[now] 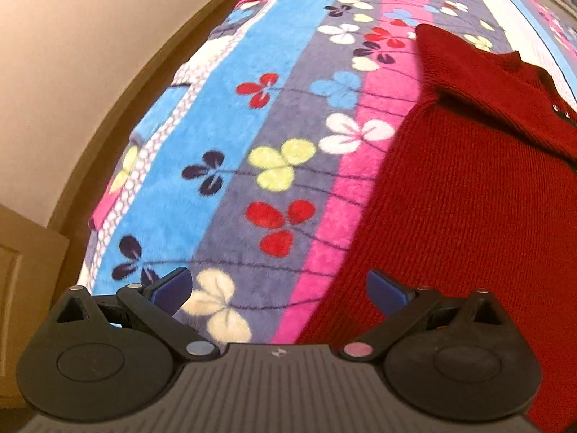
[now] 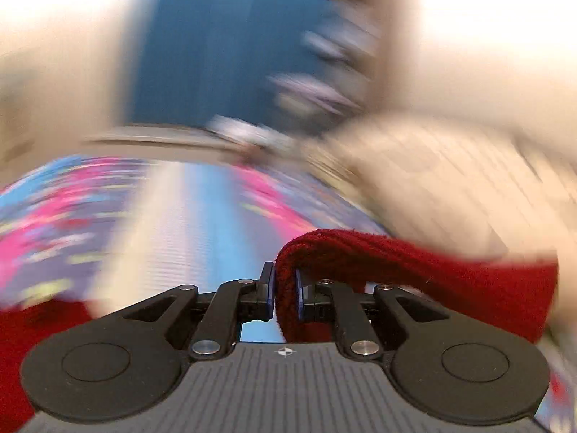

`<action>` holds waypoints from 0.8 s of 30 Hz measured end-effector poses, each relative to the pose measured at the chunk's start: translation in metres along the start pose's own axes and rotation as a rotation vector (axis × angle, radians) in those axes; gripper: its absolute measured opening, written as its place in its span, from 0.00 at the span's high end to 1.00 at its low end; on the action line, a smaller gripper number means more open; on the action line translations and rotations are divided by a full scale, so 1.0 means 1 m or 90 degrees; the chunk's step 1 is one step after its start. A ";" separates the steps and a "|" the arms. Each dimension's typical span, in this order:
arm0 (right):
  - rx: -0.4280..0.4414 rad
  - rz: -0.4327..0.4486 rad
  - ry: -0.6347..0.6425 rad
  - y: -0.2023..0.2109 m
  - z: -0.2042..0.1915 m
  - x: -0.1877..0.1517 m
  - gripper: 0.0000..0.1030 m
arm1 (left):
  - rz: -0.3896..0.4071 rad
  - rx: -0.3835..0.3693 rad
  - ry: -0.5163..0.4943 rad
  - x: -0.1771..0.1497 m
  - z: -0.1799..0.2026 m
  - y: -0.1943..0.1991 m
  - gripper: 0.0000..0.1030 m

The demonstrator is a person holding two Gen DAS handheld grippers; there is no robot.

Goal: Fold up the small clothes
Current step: 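Grasp a sleeve with the right tool and fold it across the sweater body, then release the folded sleeve and lift both tools above the sweater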

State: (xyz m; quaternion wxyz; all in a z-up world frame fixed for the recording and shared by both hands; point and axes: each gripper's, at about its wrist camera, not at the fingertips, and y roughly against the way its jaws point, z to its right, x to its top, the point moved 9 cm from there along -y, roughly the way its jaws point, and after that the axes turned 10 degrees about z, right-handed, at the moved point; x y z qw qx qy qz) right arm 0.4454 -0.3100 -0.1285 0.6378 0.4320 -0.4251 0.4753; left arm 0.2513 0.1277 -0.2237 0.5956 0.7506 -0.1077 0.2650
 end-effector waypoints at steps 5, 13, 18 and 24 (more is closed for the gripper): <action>0.303 -0.167 0.197 0.037 -0.191 -0.103 0.62 | -0.007 -0.003 0.022 -0.007 -0.023 0.002 0.00; 0.178 -0.199 0.068 0.061 -0.087 -0.097 0.44 | 0.008 -0.017 0.026 -0.006 -0.029 -0.007 0.00; 0.114 -0.239 -0.057 0.128 -0.015 -0.087 0.42 | 0.018 -0.060 0.005 -0.009 -0.004 0.008 0.00; 0.146 -0.241 -0.087 0.264 -0.015 -0.065 0.28 | 0.044 -0.069 -0.059 -0.033 0.015 0.052 0.00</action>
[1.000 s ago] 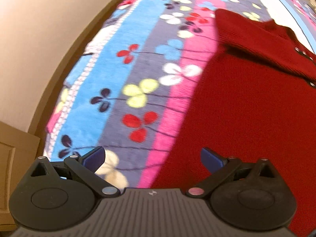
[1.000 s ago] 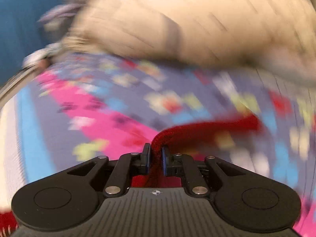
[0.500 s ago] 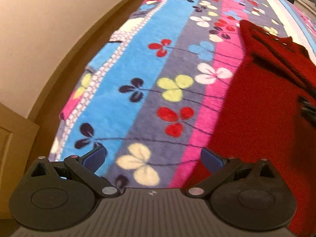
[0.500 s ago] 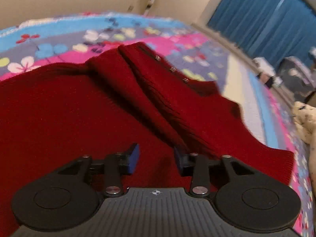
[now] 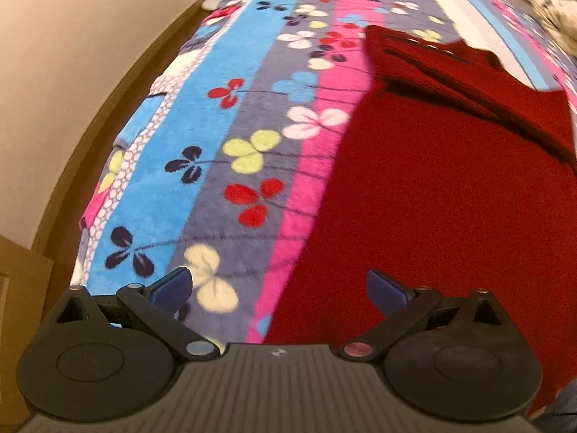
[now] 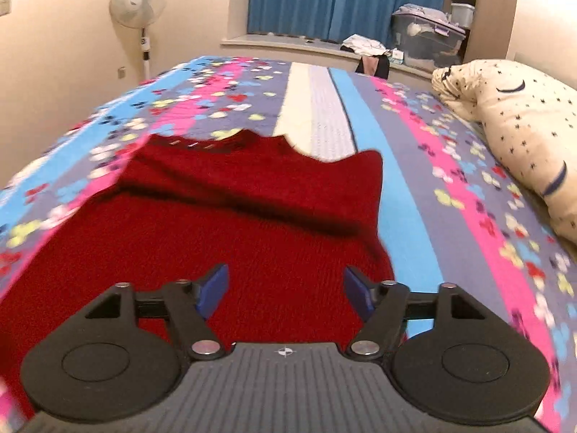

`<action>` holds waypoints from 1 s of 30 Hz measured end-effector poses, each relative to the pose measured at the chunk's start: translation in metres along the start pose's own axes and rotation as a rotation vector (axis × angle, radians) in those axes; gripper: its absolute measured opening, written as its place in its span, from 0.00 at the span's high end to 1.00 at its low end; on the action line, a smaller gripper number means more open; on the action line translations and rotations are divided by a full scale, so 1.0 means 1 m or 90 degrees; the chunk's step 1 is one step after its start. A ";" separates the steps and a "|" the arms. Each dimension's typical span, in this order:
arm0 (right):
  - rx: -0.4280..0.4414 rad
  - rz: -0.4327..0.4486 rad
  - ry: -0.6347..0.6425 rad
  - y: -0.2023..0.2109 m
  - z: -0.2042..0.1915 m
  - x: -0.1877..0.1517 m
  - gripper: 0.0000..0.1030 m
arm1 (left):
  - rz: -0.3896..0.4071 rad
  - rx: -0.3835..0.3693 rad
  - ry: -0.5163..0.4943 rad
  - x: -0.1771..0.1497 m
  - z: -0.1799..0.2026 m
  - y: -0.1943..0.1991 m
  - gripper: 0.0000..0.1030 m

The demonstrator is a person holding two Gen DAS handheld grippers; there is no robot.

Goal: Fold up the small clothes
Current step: 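Release the folded sleeve and lift both tools above the sweater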

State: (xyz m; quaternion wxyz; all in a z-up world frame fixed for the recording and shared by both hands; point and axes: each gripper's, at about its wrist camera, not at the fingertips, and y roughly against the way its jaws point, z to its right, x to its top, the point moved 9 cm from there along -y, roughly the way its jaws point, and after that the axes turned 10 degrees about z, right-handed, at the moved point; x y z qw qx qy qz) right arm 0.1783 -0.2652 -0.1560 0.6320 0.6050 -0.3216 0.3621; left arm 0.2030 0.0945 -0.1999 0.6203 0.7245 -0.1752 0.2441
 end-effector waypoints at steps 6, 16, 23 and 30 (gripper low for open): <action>0.000 0.015 -0.002 0.111 -0.035 -0.018 0.23 | 0.017 -0.047 -0.036 -0.036 0.023 0.057 0.00; 0.008 0.052 -0.032 0.203 -0.053 -0.040 0.21 | 0.105 -0.059 -0.113 -0.081 0.049 0.145 0.00; 0.000 0.073 -0.034 0.229 -0.048 -0.039 0.21 | 0.114 -0.066 -0.121 -0.098 0.051 0.164 0.00; 0.000 0.077 -0.034 0.233 -0.048 -0.040 0.21 | 0.122 -0.070 -0.125 -0.098 0.051 0.170 0.00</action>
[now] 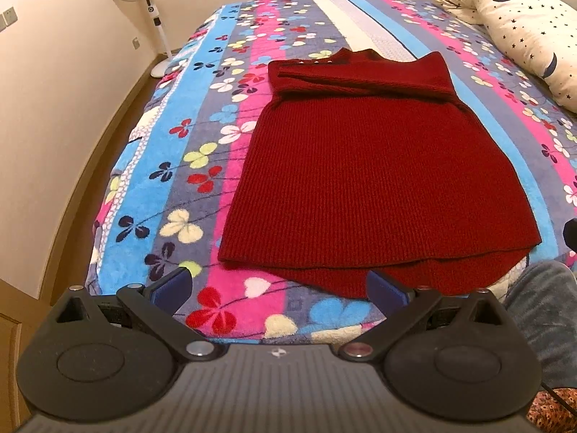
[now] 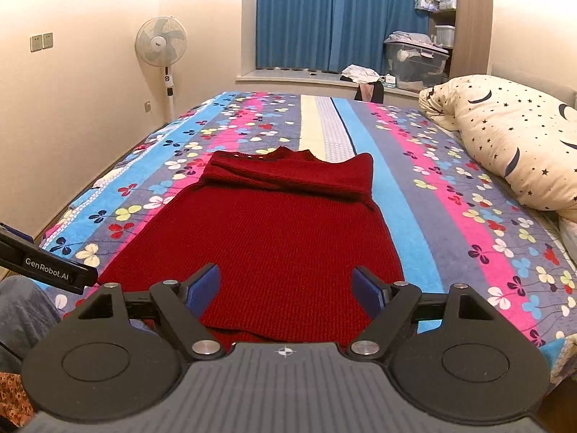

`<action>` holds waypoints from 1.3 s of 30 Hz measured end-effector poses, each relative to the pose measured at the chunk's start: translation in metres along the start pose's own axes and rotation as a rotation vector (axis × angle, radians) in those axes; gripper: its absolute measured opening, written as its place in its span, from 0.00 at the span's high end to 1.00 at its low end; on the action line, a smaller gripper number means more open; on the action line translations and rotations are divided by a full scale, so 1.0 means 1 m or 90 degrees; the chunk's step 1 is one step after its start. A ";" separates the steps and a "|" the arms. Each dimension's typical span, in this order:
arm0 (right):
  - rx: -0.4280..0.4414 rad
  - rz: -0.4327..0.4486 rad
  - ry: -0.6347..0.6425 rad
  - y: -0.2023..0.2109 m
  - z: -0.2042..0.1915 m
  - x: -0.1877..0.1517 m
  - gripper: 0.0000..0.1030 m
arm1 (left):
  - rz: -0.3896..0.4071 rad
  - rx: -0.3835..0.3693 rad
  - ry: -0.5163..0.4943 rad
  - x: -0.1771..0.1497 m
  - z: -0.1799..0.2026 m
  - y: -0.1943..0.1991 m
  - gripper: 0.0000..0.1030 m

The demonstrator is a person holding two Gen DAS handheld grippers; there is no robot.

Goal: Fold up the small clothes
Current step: 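Release the folded sleeve and lift both tools above the sweater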

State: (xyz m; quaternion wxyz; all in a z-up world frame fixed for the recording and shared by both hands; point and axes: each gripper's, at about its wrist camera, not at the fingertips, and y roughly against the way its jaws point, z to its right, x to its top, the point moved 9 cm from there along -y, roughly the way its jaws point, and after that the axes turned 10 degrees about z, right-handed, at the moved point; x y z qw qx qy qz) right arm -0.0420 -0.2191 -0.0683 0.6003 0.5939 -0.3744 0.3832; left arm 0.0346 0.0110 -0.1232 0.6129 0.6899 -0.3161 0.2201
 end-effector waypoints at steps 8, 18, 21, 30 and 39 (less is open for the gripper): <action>0.005 -0.006 0.006 0.000 -0.001 0.001 0.21 | -0.009 0.000 0.009 0.001 -0.004 -0.004 0.00; 0.003 -0.015 0.003 -0.005 -0.002 -0.001 0.21 | -0.013 0.002 0.009 0.002 -0.004 -0.008 0.00; 0.003 -0.019 0.001 -0.007 -0.001 -0.003 0.21 | -0.017 0.003 0.010 0.001 -0.005 -0.011 0.00; -0.005 -0.037 -0.013 -0.017 0.002 -0.009 0.20 | -0.029 0.026 0.027 0.001 -0.021 -0.026 0.00; -0.032 -0.051 -0.015 -0.039 0.020 -0.023 0.19 | -0.029 0.075 0.034 -0.010 -0.056 -0.067 0.00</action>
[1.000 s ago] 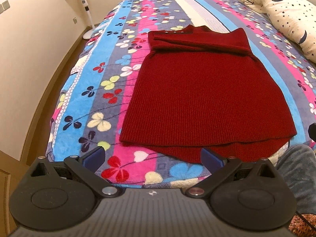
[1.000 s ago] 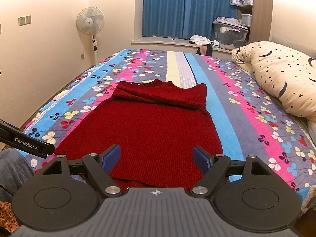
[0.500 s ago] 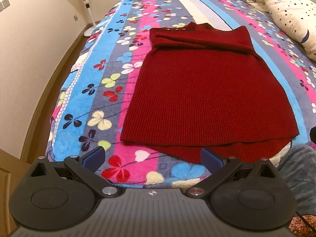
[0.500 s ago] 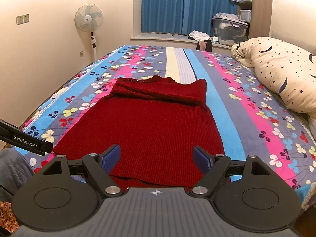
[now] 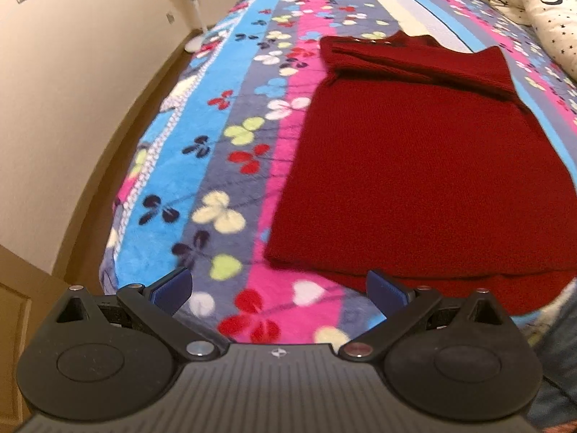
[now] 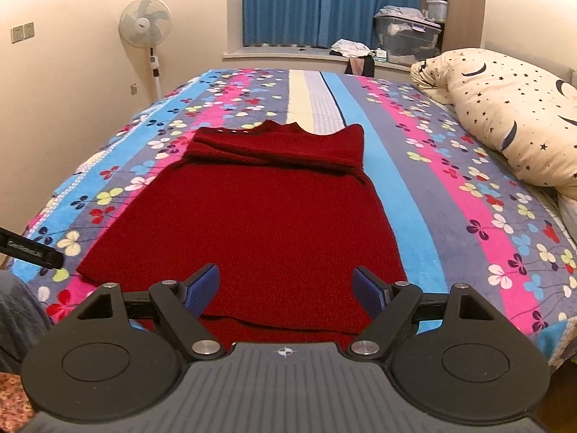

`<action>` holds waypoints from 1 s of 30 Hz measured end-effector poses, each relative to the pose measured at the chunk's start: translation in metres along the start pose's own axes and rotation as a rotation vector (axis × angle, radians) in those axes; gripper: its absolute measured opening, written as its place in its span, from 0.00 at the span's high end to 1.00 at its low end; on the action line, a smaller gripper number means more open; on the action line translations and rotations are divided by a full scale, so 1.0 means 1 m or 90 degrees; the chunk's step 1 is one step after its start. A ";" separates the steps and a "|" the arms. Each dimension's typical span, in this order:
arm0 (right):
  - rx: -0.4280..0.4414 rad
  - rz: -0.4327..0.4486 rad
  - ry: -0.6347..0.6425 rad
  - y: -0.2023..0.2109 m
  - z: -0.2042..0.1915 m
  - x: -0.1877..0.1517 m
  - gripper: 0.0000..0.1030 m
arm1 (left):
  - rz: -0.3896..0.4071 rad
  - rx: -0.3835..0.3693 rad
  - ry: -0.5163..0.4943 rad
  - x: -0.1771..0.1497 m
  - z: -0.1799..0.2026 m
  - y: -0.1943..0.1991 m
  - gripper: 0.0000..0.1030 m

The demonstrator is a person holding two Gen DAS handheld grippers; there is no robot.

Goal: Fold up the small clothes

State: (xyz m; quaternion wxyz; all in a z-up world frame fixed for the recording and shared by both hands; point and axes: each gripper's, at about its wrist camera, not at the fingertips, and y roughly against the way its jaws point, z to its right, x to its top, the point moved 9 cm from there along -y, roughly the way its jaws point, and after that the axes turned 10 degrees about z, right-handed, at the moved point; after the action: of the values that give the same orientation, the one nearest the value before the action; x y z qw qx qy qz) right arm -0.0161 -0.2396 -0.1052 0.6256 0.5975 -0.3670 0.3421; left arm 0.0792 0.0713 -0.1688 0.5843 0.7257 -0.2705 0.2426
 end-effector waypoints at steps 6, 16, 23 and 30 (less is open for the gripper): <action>-0.080 -0.039 0.004 -0.062 0.061 -0.029 0.16 | 0.015 -0.033 -0.029 0.002 -0.009 -0.064 0.00; -0.131 -0.150 -0.097 -0.184 0.162 -0.074 0.16 | -0.094 -0.142 0.014 0.003 -0.003 -0.186 0.00; -0.064 -0.206 -0.212 -0.216 0.178 -0.099 0.19 | -0.087 -0.227 -0.034 0.006 0.017 -0.188 0.00; 0.023 -0.217 -0.236 -0.197 0.156 -0.110 0.33 | -0.093 -0.288 -0.113 -0.011 0.052 -0.170 0.00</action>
State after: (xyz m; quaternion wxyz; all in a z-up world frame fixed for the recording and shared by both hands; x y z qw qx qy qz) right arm 0.0922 -0.4049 -0.2957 0.5852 0.7145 -0.3633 0.1226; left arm 0.1883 0.0509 -0.3081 0.7217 0.6127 -0.3147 0.0686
